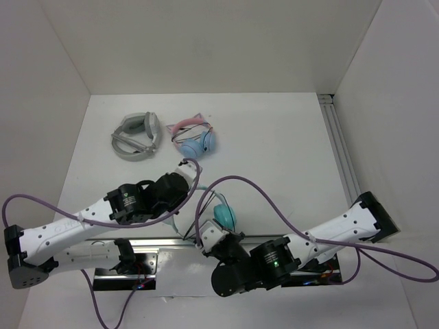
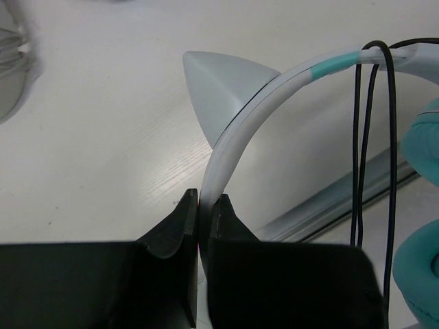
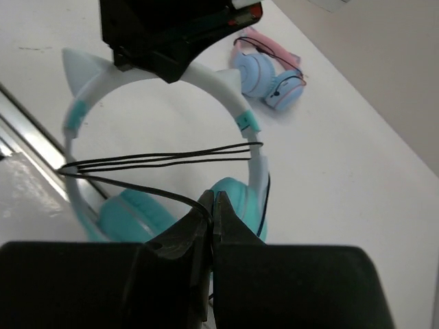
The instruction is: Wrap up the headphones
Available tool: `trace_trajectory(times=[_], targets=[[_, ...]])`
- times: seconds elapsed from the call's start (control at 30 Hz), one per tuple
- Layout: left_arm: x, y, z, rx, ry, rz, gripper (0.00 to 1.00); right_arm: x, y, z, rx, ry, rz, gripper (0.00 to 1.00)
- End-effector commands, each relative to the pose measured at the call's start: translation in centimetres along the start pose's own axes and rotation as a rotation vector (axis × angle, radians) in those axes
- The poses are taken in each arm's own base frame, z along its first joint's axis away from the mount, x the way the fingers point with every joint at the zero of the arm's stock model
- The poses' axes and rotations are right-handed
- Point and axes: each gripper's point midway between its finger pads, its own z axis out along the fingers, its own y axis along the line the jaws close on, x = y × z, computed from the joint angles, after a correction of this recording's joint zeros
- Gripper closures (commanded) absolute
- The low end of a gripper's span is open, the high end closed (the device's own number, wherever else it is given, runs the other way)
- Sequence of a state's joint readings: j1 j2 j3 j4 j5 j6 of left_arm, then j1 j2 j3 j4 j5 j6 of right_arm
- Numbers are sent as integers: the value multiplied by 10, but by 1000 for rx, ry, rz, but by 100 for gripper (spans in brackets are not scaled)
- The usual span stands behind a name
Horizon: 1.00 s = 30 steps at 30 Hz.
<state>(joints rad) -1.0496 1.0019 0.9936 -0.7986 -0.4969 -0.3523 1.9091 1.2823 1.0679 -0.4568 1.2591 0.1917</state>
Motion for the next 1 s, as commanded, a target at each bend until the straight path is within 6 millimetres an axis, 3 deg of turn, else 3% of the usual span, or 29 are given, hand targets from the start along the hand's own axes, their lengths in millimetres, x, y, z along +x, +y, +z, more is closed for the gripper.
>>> trace_trajectory(times=[0.0,0.17,0.33,0.53,0.6,0.63,0.67,0.77,0.8,0.97], targets=[[-16,-20,-14,147,-80,41,100,-12,-26,-4,146,-31,-25,98],[-9,-37,-18,252,-51,71,100,7,-46,-6,256,-44,-48,86],[-6,-39,-19,265,-18,83,100,12,-61,-10,268,-57,50,83],[-4,-46,-19,302,3,110,100,26,-75,-7,262,-16,103,71],[-4,-48,-20,315,6,110,100,30,-79,-3,247,14,47,71],[-4,-48,-20,316,6,110,100,23,-77,4,212,22,171,71],[-4,-48,-20,316,6,110,100,34,-76,10,189,37,153,71],[-4,-48,-20,316,6,110,100,26,-84,21,112,10,246,71],[-4,-48,-20,316,6,110,100,34,-83,24,104,15,235,71],[-11,-49,-26,333,-26,99,100,47,-86,51,60,53,254,91]])
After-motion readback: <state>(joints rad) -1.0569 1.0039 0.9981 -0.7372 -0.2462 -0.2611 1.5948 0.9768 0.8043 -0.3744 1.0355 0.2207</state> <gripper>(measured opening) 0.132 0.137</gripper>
